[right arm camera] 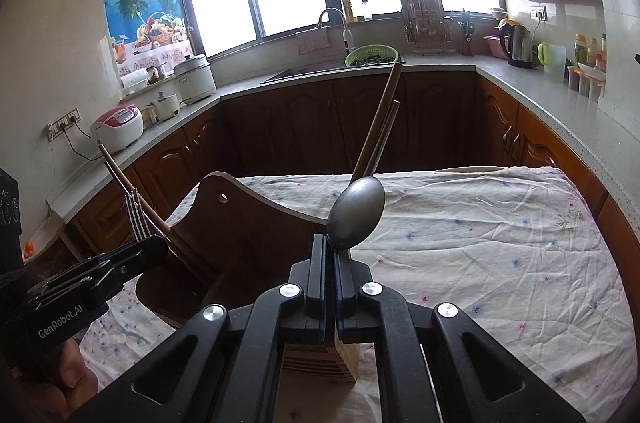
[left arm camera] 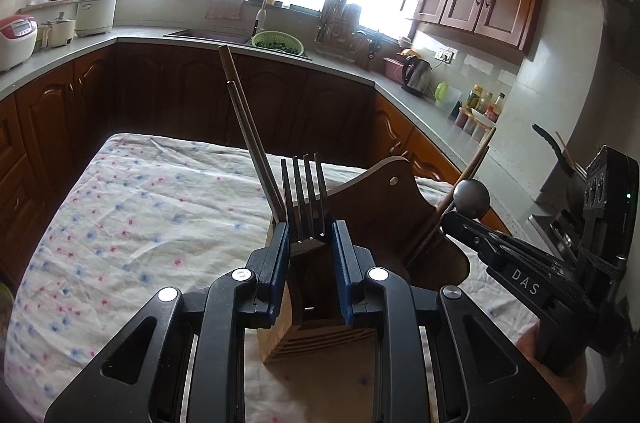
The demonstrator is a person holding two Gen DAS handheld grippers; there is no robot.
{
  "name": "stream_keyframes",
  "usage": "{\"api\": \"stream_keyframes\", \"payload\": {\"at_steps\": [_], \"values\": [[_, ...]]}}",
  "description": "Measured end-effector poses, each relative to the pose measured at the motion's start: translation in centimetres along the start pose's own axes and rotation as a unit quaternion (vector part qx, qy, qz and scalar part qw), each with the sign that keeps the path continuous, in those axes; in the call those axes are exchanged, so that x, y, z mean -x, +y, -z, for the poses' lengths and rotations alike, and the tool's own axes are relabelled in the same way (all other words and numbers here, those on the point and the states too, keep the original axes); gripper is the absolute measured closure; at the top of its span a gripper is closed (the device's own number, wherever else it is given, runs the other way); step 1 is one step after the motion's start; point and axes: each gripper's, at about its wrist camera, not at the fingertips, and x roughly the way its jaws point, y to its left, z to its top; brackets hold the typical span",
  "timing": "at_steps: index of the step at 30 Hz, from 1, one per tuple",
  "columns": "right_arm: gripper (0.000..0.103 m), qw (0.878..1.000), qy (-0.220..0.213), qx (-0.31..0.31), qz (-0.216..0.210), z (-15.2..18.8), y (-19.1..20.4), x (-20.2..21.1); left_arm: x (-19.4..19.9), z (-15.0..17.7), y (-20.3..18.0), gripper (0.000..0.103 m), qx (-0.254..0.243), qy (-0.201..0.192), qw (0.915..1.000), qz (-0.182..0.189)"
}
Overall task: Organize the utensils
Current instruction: 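Lower the fork and spoon into the holder slots and open both tools, then move both open tools back down toward the remaining wooden chopsticks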
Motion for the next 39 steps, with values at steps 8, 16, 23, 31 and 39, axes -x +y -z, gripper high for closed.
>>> {"api": "stream_keyframes", "payload": {"at_steps": [8,16,23,31,39], "values": [[0.084,0.999,-0.005,-0.031,-0.017,0.0,-1.0,0.8,0.4,-0.1,0.0,0.072,0.006,-0.002,1.0,0.0],[0.061,0.996,-0.036,-0.074,-0.019,-0.5,-2.6,3.7,2.8,0.1,-0.6,0.051,0.008,-0.015,0.9998,0.011],[0.026,0.993,-0.062,-0.095,-0.032,0.5,-3.0,7.3,7.0,1.7,0.1,0.02,0.02,-0.03,0.9994,-0.001],[0.011,0.99,-0.09,-0.095,-0.044,2.8,-1.6,12.7,12.0,3.9,1.8,0.008,0.04,-0.029,0.9985,-0.025],[0.005,0.992,-0.081,-0.09,-0.039,6.4,-0.3,17.2,16.6,6.7,2.0,0.006,0.047,-0.032,0.998,-0.028]]}}
